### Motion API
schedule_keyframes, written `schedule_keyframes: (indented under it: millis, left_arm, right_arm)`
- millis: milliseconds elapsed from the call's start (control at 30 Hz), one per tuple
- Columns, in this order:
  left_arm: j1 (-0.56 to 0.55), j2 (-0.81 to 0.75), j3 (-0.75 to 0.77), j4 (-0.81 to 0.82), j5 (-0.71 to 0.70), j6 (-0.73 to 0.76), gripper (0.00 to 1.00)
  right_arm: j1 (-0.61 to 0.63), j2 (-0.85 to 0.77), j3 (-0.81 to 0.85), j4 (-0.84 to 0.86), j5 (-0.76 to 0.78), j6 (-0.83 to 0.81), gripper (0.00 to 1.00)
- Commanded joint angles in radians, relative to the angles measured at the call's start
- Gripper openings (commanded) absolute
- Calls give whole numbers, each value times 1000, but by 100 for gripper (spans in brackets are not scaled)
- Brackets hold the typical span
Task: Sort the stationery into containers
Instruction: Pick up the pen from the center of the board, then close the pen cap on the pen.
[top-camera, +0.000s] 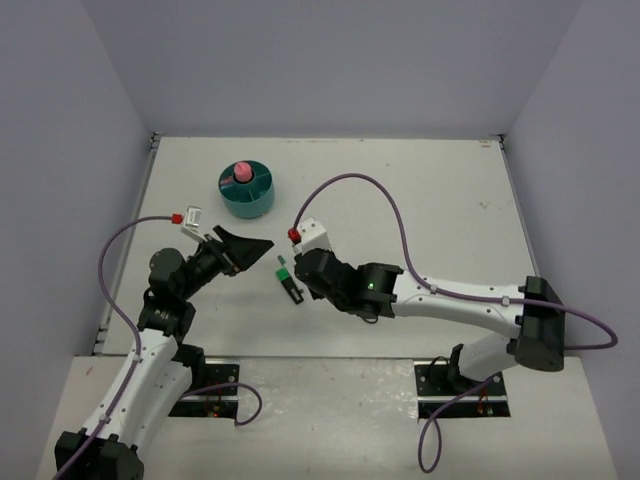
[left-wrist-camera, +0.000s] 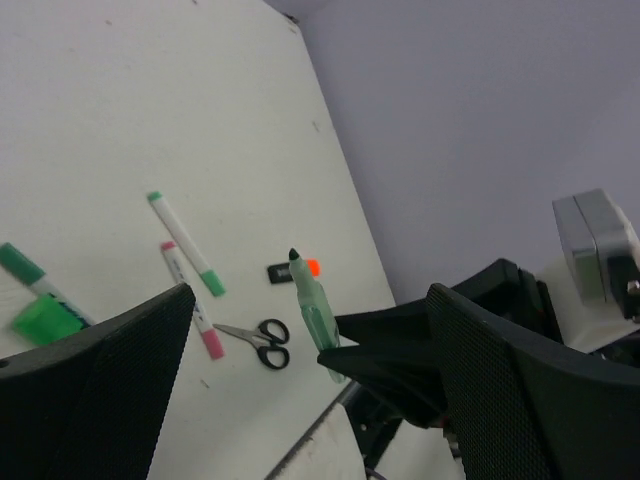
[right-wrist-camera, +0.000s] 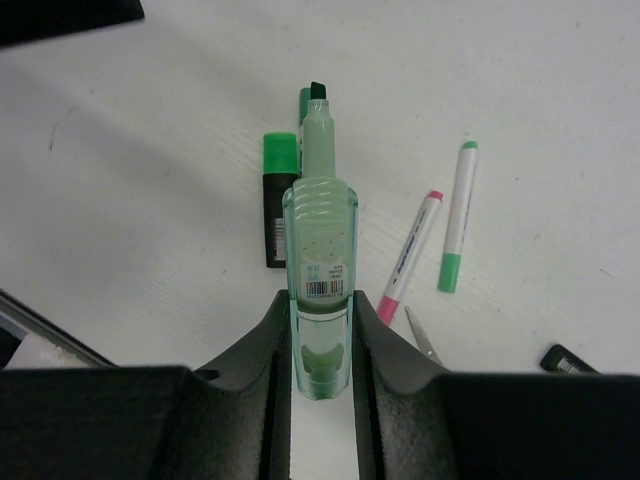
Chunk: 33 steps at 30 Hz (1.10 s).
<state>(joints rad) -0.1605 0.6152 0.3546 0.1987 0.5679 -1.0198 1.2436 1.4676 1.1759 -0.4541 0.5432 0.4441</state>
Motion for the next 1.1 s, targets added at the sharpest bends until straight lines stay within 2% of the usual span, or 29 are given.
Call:
schedule_keyframes:
  millis: [0,133,300,467,567,800,867,933,967,1067]
  left_arm:
    - [-110,24,-3,333,88,-76,100]
    - [-220,101,17,332,-20,-36,94]
    - [-244,163,36,324,-82,-1,82]
    - [-249,223,44,365,-80,-3,81]
    - [-265,265,39,435,-68,-34,75]
    - [-321,327,58,523,-69,-52,73]
    - [-332,336,59,536,-76,-52,66]
    - [-343,355,63,545,-86,-51,45]
    - [-344,360,63,548,-88,-52,39]
    - [-346,376,61,562,-90,-55,28]
  right_arm:
    - [-1,-81,2,-2,100,41,0]
    - [-3,-102,19,-21,101,44,0]
    - [1,-129,12,-25,85,56,0]
    - [5,-174,-26,16,54,50,0]
    - [5,-203,-64,83,23,27,0]
    - [7,-181,-44,98,-9,7,0]
    - [7,-181,-44,104,-17,5,0]
    - [7,-181,-45,105,-19,5,0]
    - [6,-183,-46,105,-20,5,0]
    - [7,-187,-58,116,-39,3,0]
